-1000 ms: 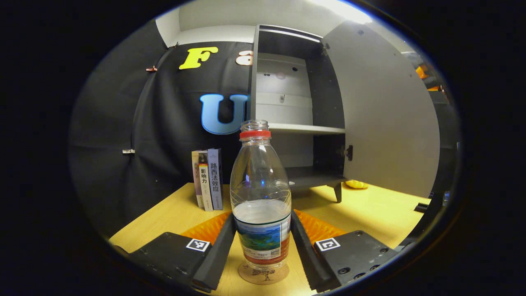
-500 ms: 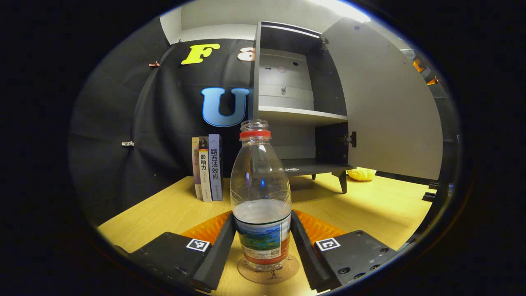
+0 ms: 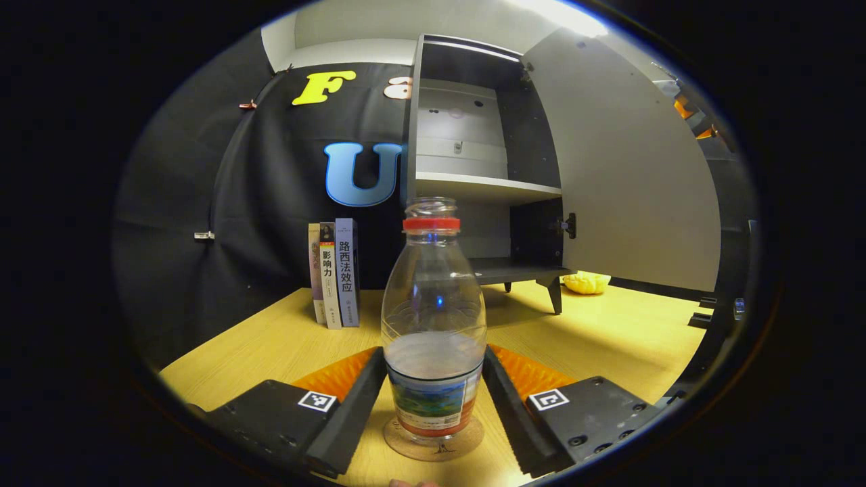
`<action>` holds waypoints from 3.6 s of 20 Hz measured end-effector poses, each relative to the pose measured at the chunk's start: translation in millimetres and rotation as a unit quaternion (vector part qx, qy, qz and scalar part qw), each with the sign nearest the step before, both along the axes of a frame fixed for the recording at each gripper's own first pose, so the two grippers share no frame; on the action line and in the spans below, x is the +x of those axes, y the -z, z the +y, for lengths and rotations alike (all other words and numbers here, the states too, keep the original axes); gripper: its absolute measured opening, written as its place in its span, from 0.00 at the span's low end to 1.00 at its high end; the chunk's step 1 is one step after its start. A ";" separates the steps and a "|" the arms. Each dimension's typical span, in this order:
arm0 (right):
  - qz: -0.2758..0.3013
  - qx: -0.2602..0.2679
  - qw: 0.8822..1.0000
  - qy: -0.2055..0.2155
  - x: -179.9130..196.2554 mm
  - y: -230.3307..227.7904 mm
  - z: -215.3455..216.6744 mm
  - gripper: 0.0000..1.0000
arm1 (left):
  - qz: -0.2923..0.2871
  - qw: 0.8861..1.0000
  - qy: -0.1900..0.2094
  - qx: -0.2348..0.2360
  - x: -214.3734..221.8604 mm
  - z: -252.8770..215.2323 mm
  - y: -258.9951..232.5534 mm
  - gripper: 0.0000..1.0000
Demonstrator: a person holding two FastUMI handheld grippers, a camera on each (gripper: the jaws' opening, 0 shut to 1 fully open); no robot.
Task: Open the cabinet door with the right hand, grasp the bottle in the cabinet with the left hand and place it on the coaster, then close the cabinet door with the right hand.
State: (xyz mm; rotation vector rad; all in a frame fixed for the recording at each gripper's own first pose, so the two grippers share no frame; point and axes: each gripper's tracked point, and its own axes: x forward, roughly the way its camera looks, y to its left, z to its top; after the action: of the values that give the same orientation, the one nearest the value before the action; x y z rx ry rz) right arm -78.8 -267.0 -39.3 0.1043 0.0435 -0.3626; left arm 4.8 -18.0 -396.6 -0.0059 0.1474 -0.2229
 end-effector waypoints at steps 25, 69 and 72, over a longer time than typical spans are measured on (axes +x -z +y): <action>-0.027 -0.063 0.995 -0.067 30.9 -31.5 28.2 0.95 | -0.028 0.993 -0.110 0.000 -9.8 29.6 -342.4 0.93; -0.011 0.043 0.954 -0.296 66.8 -13.1 303.8 0.96 | -0.063 0.994 -0.083 0.027 -0.1 31.2 -374.8 0.94; -0.010 0.036 0.954 -0.299 65.1 -12.4 305.3 0.98 | -0.066 0.994 -0.085 0.026 -3.3 33.7 -377.4 0.94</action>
State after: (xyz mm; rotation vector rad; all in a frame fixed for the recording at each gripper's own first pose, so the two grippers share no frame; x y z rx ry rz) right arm -13.7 38.3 -26.9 0.1604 0.0653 0.2469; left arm 1.5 15.7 -19.2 0.0474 0.0214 -0.0497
